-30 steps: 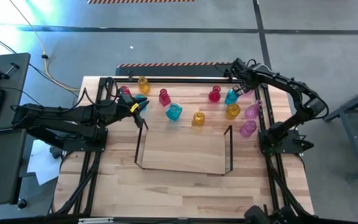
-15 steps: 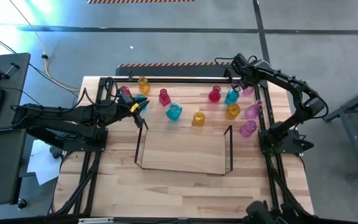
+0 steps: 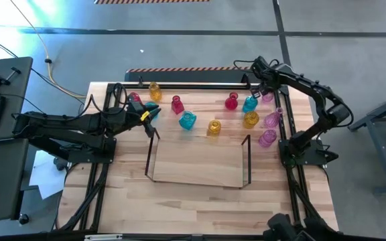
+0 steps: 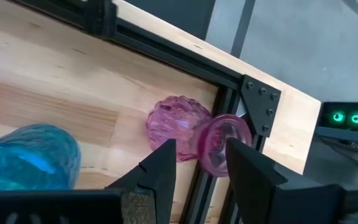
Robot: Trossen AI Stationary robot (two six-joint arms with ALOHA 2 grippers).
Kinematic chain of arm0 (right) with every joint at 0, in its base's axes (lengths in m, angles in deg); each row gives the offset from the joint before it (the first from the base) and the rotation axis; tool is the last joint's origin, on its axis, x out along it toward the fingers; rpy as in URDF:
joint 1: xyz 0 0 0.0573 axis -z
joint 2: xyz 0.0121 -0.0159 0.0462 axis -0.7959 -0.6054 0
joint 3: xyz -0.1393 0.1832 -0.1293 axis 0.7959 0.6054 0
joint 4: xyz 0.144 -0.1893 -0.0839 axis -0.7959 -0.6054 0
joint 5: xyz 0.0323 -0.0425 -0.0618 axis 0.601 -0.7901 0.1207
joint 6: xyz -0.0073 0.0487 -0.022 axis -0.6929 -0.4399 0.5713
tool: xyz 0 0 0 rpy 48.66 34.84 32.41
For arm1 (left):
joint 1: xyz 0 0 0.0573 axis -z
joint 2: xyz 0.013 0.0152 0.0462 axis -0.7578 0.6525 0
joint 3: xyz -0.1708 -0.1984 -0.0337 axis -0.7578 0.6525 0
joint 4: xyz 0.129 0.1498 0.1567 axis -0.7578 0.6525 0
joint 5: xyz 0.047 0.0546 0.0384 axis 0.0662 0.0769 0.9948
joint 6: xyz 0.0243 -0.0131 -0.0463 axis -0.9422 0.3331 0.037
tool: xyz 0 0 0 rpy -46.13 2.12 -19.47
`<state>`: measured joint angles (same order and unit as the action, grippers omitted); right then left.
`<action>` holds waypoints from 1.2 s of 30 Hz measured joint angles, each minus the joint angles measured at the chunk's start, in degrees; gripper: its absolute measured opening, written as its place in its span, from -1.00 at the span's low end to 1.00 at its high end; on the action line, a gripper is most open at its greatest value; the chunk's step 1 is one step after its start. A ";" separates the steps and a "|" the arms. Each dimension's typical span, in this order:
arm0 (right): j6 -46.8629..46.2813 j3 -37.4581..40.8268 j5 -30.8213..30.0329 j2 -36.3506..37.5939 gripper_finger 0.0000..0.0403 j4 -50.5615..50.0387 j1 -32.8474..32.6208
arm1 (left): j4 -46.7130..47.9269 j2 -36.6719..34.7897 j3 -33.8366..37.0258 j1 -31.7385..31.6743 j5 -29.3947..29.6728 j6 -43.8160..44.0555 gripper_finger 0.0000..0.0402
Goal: Sort vases onto shelf
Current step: Put the top violet vase on the shelf
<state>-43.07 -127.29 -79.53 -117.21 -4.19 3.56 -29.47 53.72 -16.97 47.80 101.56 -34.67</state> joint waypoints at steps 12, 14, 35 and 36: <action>0.17 0.00 1.75 -4.42 -0.38 0.26 0.71 | 0.03 -0.01 0.00 0.02 -2.39 1.39 -0.67; 0.19 -0.05 1.26 -5.01 -0.38 0.28 0.71 | 0.03 -0.01 0.00 0.02 -2.38 1.39 -0.67; 0.95 -0.02 2.04 -5.49 -0.90 -3.46 -0.01 | 0.03 -0.01 0.00 0.00 -2.38 1.35 -0.67; 0.96 0.00 1.84 -5.49 -0.90 -3.59 -0.24 | 0.03 -0.01 0.00 0.00 -2.38 1.35 -0.67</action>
<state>-42.11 -127.29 -77.69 -122.69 -7.78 3.32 -29.44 53.71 -16.97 47.80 99.19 -33.32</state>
